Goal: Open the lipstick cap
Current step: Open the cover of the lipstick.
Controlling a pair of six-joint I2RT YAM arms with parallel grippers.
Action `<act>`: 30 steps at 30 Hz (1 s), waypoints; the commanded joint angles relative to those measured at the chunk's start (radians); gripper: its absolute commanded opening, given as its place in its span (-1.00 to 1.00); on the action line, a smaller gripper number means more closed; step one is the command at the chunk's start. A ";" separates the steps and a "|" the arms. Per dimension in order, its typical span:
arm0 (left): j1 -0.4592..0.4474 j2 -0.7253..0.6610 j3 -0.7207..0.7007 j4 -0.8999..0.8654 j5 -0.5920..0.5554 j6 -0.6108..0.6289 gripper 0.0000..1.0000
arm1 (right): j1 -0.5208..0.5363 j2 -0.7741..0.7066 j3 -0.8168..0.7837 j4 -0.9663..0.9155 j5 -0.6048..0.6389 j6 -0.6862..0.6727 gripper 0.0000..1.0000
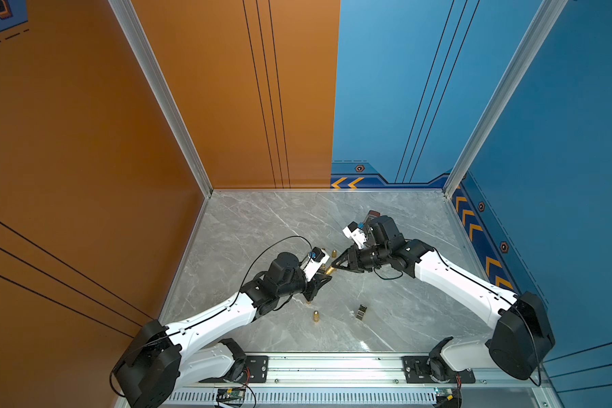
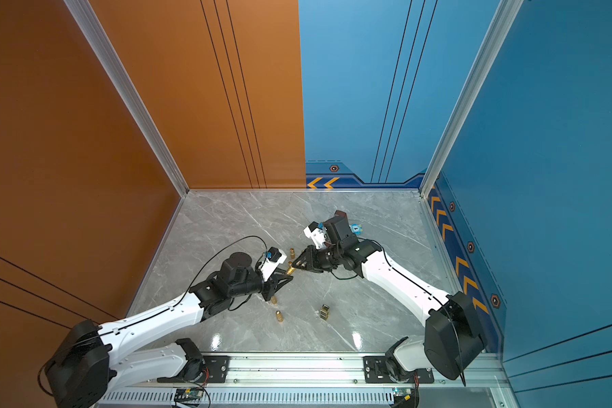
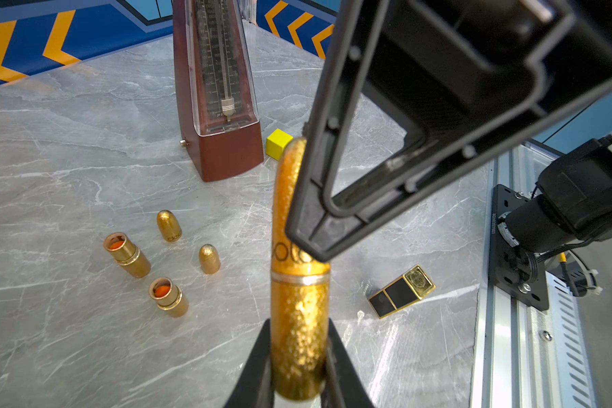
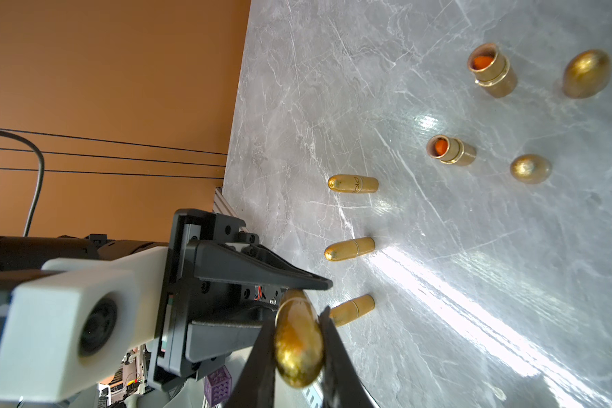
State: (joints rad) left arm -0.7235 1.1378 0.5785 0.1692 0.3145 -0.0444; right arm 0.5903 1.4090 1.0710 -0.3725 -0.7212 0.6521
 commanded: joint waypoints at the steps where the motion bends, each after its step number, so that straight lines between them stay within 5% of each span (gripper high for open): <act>1: 0.009 -0.018 -0.007 -0.102 -0.056 0.003 -1.00 | -0.049 -0.040 -0.013 -0.028 0.067 -0.016 -0.64; 23: 0.013 -0.054 -0.019 -0.102 -0.037 0.010 -1.00 | -0.070 -0.064 -0.014 -0.042 0.055 -0.045 -0.64; 30: 0.018 -0.107 -0.036 -0.111 -0.102 0.004 -1.00 | -0.087 -0.034 -0.008 -0.162 0.283 -0.147 -0.64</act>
State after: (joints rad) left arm -0.7143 1.0595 0.5594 0.0772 0.2535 -0.0418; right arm 0.5114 1.3624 1.0668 -0.4438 -0.5816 0.5770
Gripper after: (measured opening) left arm 0.206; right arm 0.210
